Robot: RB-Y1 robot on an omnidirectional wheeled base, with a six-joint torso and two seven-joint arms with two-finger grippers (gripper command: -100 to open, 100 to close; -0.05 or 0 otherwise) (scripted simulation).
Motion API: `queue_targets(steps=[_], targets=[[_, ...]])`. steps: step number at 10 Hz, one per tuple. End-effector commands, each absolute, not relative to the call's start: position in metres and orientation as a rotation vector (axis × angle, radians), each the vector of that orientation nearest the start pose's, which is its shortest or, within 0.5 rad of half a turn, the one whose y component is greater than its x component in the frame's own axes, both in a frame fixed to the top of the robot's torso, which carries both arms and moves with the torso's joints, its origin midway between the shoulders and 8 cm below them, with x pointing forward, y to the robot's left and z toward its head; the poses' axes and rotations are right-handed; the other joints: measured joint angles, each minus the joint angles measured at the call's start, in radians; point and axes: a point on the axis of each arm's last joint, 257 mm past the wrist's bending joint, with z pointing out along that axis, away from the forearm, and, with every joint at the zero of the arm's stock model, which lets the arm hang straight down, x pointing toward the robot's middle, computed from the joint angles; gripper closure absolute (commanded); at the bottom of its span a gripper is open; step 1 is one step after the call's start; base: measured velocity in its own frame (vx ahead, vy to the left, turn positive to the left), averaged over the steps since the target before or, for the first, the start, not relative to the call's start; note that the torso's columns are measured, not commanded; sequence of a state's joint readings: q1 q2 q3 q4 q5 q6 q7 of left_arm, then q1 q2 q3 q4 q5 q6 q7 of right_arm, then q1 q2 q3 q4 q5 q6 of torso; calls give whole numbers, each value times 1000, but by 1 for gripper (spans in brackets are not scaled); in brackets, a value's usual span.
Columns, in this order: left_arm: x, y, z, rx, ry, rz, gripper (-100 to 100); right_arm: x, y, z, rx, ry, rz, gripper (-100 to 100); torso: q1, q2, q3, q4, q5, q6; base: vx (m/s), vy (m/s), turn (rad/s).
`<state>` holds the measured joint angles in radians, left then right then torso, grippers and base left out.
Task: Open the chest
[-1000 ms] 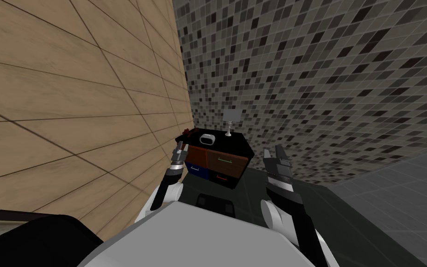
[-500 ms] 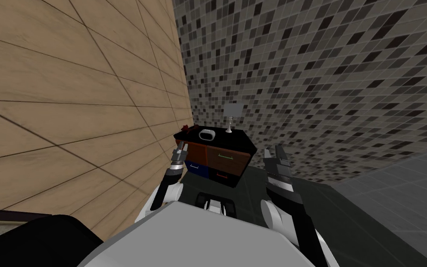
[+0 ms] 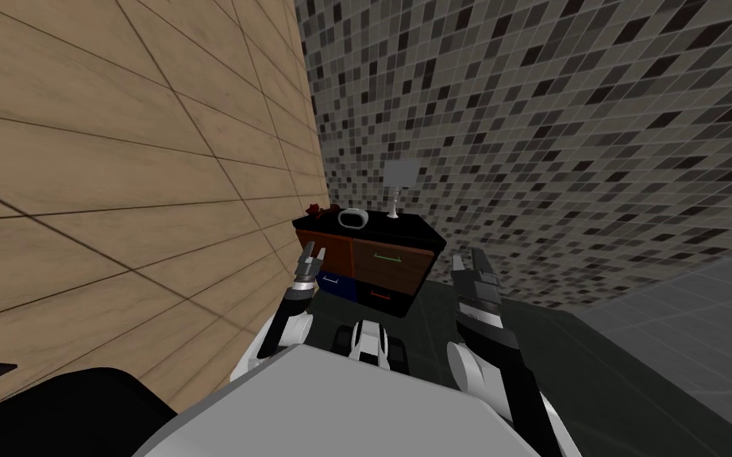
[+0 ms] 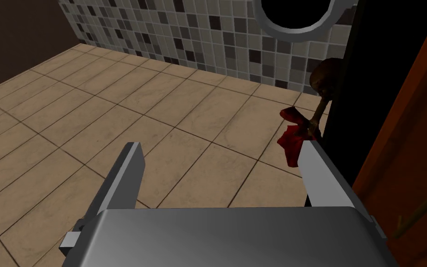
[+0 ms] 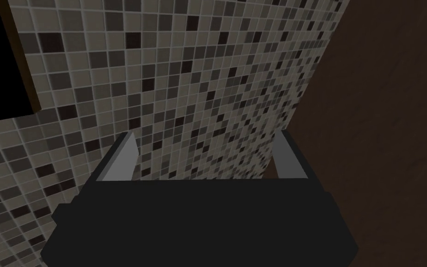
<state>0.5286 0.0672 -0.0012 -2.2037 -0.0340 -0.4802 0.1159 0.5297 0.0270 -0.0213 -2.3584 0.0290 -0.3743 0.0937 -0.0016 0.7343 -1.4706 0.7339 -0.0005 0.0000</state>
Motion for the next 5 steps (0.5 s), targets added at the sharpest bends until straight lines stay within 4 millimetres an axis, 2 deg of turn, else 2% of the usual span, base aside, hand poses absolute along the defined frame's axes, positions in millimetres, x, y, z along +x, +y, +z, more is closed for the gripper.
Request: queue_targets(steps=[1,5], targets=[[369,271,-45,-734,824,-1336,-100,345,-291,26,679,679,1145,0,0,2,-5,3,0,0,15,-72,-54],[386,267,-80,-780,898,-1314,-100,345,-291,26,680,679,1145,0,2,4,-5,4,0,0,22,-96,-47]])
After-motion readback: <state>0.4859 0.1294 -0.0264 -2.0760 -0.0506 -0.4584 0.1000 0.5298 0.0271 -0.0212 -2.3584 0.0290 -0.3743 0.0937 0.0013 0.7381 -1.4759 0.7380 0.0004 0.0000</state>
